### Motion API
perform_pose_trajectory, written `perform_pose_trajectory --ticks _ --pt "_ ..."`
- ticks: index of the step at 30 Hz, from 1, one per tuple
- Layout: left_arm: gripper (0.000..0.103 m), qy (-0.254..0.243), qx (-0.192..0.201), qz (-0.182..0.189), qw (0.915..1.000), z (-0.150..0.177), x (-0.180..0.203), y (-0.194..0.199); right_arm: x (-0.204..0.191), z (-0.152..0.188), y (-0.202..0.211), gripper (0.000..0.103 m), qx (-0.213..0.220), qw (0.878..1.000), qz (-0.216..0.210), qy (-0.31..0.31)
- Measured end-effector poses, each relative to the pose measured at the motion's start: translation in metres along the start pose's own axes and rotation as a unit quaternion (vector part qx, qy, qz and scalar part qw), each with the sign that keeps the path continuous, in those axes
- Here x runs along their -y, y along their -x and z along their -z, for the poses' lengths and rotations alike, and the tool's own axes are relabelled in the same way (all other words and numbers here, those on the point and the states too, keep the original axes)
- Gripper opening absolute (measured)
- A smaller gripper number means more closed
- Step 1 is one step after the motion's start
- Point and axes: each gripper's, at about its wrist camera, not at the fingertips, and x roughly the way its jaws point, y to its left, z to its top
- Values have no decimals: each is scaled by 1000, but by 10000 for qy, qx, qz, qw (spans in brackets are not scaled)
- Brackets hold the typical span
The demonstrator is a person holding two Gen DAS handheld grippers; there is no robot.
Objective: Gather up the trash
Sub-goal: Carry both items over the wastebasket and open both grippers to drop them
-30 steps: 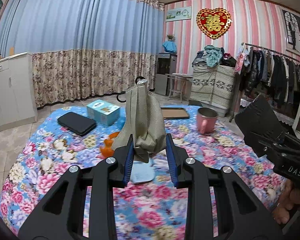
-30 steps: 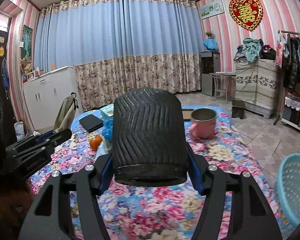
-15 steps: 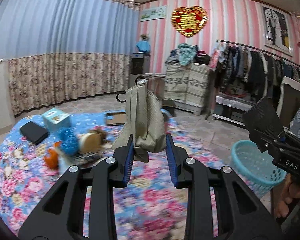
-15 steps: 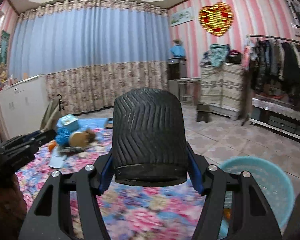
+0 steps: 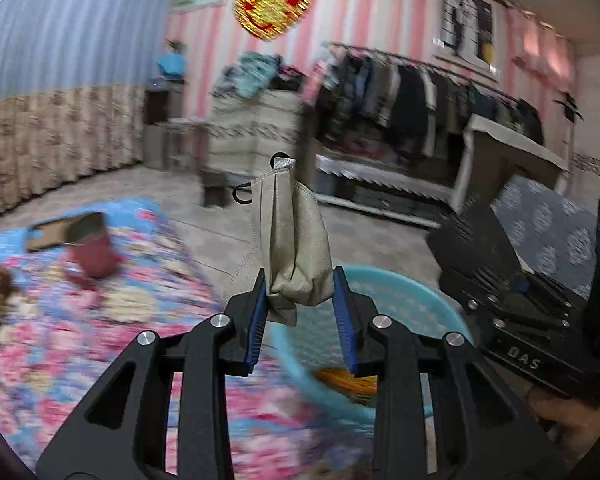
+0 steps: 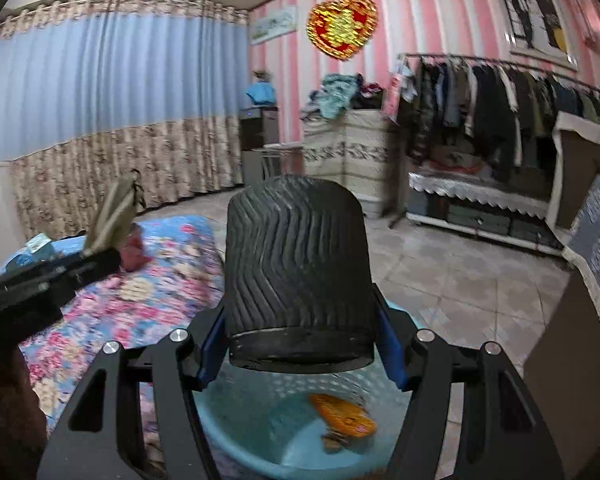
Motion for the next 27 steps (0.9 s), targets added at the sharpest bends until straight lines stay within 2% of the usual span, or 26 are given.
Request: perform_pose_trajectory --ticks 3,4,5,7,12,17,19,21,23,27 --pt "39 2 -217 255 9994 3 17 -23 22 1 -3 63 -67 9999 101 -74" --pt "44 21 -306 393 9988 5 20 -30 28 1 -6 63 -107 9998 143 -103" --pt "59 6 -370 442 9983 5 23 -37 31 0 -10 64 -154 9997 143 -124" --pt "69 -13 -362 403 9985 8 23 -41 39 1 -13 66 -199 9994 218 -205" --pt "69 123 -301 193 9993 1 1 -37 42 3 -17 68 -194 9991 178 -347" --pt "69 -3 -93 -339 9994 -1 -44 3 25 7 -17 69 -205 9992 40 -329" --pt "69 -288 -20 -805 9963 5 -72 33 7 12 -21 69 -314 9991 -154 -239" --pt "69 -321 4 -1114 9933 11 -97 57 -13 15 -25 69 -331 9990 -276 -100" --pt "70 -176 -15 -1491 9887 17 -133 86 -44 16 -28 69 -327 9982 -499 -29" --pt "70 168 -1 -2248 9743 26 -205 137 -106 12 -29 69 -264 9952 -938 86"
